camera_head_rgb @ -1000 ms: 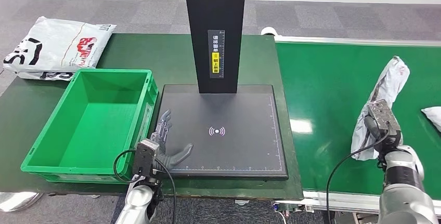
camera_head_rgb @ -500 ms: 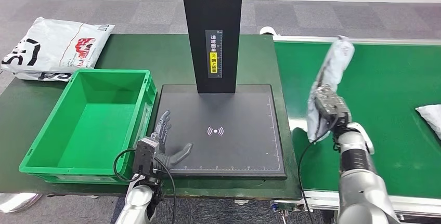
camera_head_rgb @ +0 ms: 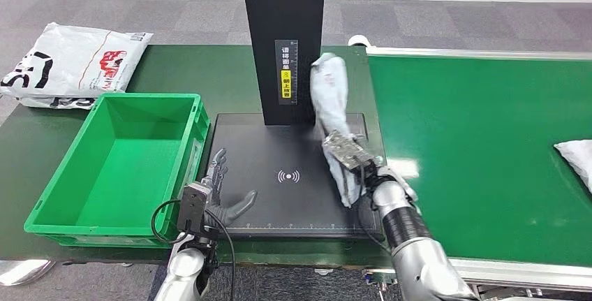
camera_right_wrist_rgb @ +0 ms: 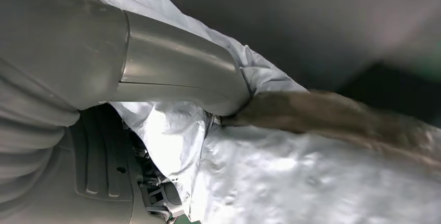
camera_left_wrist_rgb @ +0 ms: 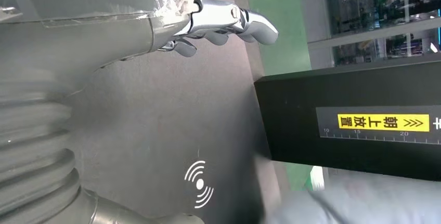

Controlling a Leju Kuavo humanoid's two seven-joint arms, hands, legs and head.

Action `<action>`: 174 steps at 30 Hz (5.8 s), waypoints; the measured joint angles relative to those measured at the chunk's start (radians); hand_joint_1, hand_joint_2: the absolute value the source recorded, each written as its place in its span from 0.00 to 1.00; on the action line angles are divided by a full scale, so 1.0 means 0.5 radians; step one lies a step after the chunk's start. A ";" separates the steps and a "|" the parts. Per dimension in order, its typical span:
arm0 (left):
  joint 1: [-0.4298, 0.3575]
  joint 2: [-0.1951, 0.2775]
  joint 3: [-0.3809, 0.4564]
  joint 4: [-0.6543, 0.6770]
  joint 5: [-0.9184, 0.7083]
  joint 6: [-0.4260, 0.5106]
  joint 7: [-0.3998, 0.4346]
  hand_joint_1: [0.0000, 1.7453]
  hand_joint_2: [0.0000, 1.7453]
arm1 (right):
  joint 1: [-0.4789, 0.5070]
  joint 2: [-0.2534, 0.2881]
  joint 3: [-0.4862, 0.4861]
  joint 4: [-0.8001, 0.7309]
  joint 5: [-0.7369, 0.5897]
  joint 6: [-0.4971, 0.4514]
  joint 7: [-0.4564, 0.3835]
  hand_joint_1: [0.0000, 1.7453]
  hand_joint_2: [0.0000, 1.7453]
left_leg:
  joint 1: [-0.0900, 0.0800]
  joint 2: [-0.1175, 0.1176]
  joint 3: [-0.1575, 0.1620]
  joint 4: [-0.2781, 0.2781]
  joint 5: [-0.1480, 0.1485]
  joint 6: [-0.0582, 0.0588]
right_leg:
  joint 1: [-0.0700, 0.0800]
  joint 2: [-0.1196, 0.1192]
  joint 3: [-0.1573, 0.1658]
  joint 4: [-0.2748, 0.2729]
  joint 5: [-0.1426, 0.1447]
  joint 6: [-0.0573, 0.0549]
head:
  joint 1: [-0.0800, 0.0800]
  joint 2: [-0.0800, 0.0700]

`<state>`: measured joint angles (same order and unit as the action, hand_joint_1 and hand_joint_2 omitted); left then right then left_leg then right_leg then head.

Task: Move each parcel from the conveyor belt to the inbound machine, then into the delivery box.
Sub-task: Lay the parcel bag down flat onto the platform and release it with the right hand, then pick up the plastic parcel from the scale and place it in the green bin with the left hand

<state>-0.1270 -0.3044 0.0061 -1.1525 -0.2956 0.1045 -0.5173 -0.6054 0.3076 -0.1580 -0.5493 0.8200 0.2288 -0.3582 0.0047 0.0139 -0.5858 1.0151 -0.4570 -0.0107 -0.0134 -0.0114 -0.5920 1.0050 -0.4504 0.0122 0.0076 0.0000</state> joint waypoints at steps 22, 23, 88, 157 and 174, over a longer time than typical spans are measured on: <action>-0.004 0.000 -0.001 0.029 0.017 -0.007 -0.034 0.00 1.00 | -0.052 -0.046 0.705 0.219 -0.539 -0.109 0.220 0.00 1.00 | -0.002 -0.001 -0.002 0.001 0.000 0.000 | -0.002 -0.001 -0.002 -0.001 0.002 -0.001 | 0.000 0.000; -0.004 0.000 -0.001 0.030 0.017 -0.007 -0.036 0.00 1.00 | -0.057 -0.054 0.704 0.230 -0.547 -0.111 0.228 0.00 1.00 | -0.002 -0.001 -0.002 0.001 0.000 0.000 | -0.002 -0.001 -0.002 -0.001 0.002 -0.001 | 0.000 0.000; -0.173 -0.009 -0.374 0.039 -2.085 0.896 0.749 0.00 1.00 | 1.129 -0.221 0.234 -2.321 -1.087 0.042 -0.277 0.00 1.00 | -0.004 -0.006 -0.004 0.002 -0.005 -0.001 | -0.003 -0.005 -0.005 -0.003 -0.001 0.000 | 0.000 0.000; -1.355 -0.058 -1.108 1.662 -1.863 0.704 1.117 1.00 1.00 | 1.276 -0.093 -0.022 -2.032 -1.220 0.291 -0.344 0.00 1.00 | -0.004 -0.007 -0.005 0.002 -0.002 0.000 | -0.003 -0.006 -0.002 -0.002 0.002 0.001 | -0.001 0.000; -0.653 0.006 -0.215 0.046 -1.726 0.941 0.712 1.00 1.00 | 1.496 -0.001 -0.220 -2.203 -1.206 0.307 -0.378 0.00 1.00 | -0.004 -0.005 -0.008 0.001 -0.005 -0.001 | -0.003 -0.005 -0.006 -0.002 -0.003 0.000 | -0.001 0.000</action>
<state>-0.4534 -0.3016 -0.1015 -1.1297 -1.1585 0.5752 -0.1615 0.1428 0.3069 -0.2680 -1.6506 0.2169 0.3821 -0.5474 0.0029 0.0111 -0.5898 1.0156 -0.4598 -0.0114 -0.0150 -0.0140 -0.5948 1.0041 -0.4521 0.0123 0.0072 0.0000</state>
